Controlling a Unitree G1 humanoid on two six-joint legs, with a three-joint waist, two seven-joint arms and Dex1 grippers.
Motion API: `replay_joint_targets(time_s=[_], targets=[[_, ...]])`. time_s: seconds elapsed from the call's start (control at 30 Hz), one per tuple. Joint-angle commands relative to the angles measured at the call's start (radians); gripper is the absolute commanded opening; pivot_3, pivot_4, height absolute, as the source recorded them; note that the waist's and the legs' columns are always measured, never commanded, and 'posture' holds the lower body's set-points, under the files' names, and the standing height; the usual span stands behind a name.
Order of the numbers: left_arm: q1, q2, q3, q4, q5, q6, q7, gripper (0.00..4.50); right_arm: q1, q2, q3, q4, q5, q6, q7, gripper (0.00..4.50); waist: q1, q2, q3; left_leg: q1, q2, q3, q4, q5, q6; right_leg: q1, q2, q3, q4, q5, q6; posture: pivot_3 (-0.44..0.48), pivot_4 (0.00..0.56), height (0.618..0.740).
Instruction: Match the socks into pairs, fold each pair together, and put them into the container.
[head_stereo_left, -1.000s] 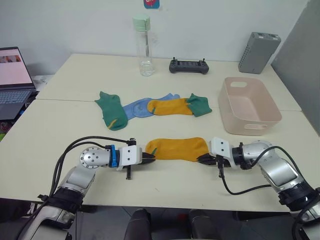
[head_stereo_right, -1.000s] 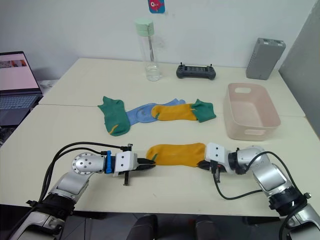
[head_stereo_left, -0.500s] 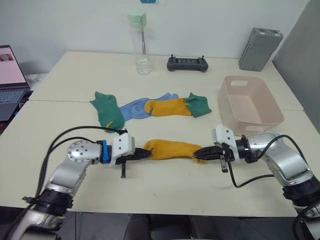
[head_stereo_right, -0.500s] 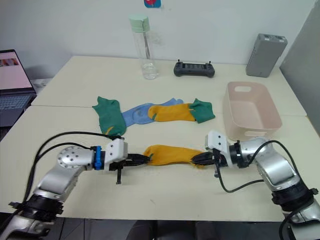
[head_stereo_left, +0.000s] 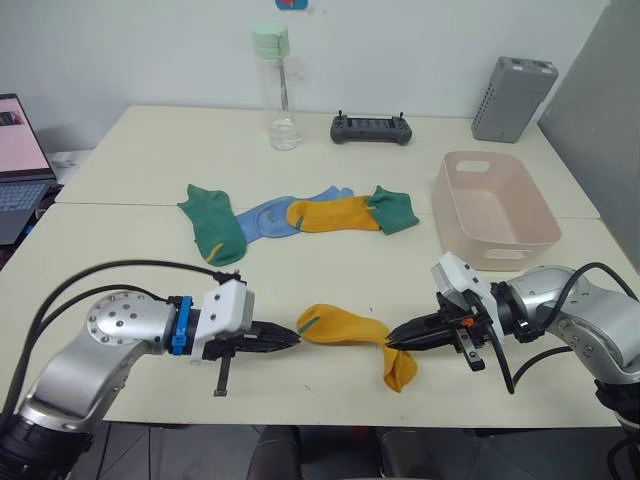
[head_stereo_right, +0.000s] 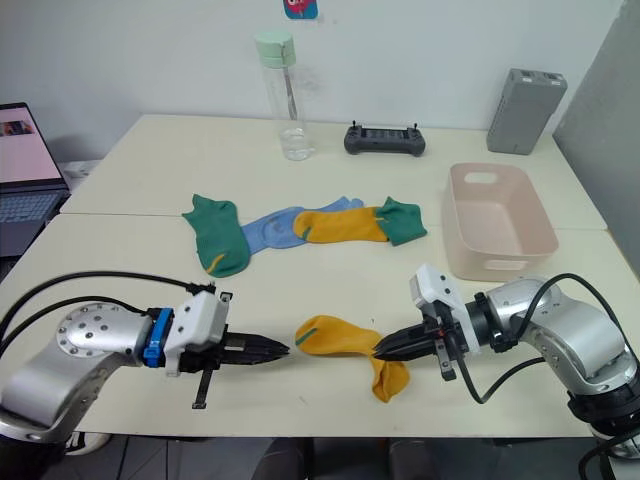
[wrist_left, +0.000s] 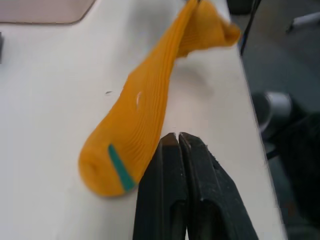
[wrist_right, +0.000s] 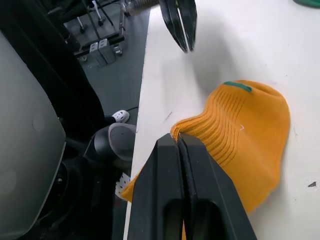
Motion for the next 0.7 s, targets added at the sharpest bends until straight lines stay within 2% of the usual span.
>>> replay_joint_targets(time_s=[0.03,0.17,0.4,0.7], targets=[[0.013,-0.064,-0.026,0.105,0.127,-0.232,0.031,0.92,-0.002,-0.013,-0.018,-0.024,0.020,0.001,-0.002,0.00,0.001,0.000,0.000,0.000,0.000,0.001,0.000,0.000,0.000,0.000,0.000,0.001,0.000,0.000,0.000,0.000,0.150,0.740],[-0.022,-0.125,-0.061,0.251,0.264,-0.483,0.076,2.11,0.007,-0.020,-0.015,-0.014,0.013,-0.011,-0.001,0.00,0.003,0.000,0.000,-0.001,0.000,0.001,-0.001,0.000,0.000,-0.001,0.000,0.000,0.000,0.000,0.000,0.000,0.150,0.740],[-0.125,-0.169,-0.128,0.486,0.382,-0.737,0.113,2.11,0.010,-0.024,-0.011,-0.010,0.010,-0.018,-0.003,0.00,0.006,0.000,0.000,-0.002,0.000,0.001,-0.003,0.000,0.000,-0.002,0.000,0.000,0.000,0.003,0.005,0.000,0.150,0.740],[-0.218,-0.227,-0.186,0.592,0.400,-0.840,0.130,2.11,0.012,-0.030,-0.017,-0.009,0.016,-0.015,-0.007,0.00,0.010,0.000,0.000,-0.002,0.000,0.001,-0.001,0.000,0.000,0.000,0.000,0.000,0.000,0.004,0.008,0.000,0.150,0.740]])
